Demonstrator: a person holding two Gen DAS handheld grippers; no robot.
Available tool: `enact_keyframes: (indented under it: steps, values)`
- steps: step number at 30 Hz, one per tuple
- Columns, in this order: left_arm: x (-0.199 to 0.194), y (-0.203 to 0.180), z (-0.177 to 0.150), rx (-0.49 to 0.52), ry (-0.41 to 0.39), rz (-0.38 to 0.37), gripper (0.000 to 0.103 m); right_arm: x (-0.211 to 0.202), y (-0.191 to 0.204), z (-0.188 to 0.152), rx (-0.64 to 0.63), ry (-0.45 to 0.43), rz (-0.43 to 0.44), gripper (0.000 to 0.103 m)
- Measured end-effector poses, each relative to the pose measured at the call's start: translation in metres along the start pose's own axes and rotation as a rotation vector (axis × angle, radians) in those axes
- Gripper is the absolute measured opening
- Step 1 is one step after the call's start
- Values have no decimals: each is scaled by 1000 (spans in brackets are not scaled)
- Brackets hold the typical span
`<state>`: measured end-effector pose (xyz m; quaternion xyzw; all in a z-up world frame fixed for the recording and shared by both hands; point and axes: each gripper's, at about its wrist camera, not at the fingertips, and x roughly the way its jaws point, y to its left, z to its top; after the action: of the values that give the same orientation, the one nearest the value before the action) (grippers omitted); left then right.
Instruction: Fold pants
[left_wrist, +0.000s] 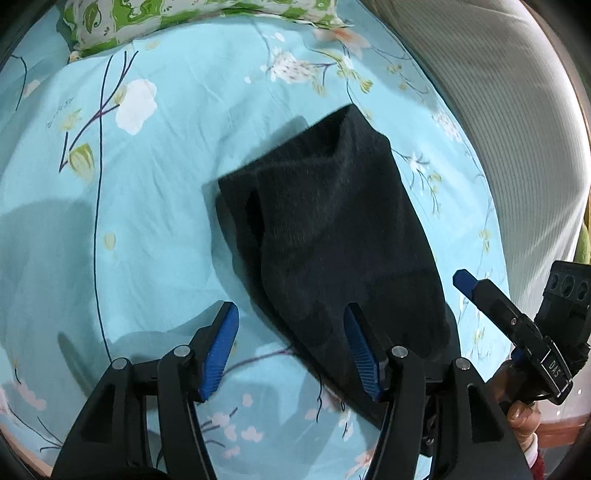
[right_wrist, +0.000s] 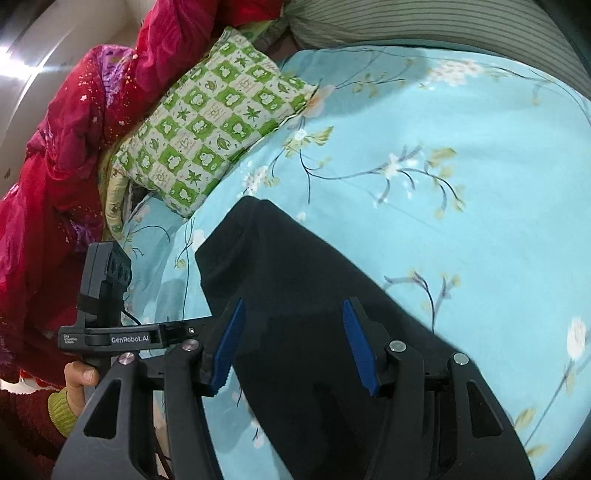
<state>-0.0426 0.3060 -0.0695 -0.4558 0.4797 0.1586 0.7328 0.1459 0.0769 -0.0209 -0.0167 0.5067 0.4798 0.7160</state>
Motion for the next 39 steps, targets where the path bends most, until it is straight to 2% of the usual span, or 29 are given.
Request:
enact_keyframes:
  steps: [11,22,25,27,28,29,32,39]
  values:
    - [12,-7,15,-33,-53,40,66,41,3,36,-106,69,-21,56]
    - [15,0,27,-71,-109,15,66,100,23,63,-295,216,-13,56]
    - [16,-4,28,-50,-116,38,62,112,27,64,-332,244,-5,49]
    - [16,-5,28,-35,-126,66,48,115,30,65,-349,247,10,41]
    - [16,-5,28,-26,-132,74,45,116,30,66,-354,252,16,37]
    - [15,-4,28,-23,-133,67,38,115,31,65,-357,252,16,33]
    - [11,-6,27,-14,-137,47,28,109,32,64,-351,246,32,26]
    - [-25,-37,15,69,-184,-7,21,66,37,61,-320,162,91,22]
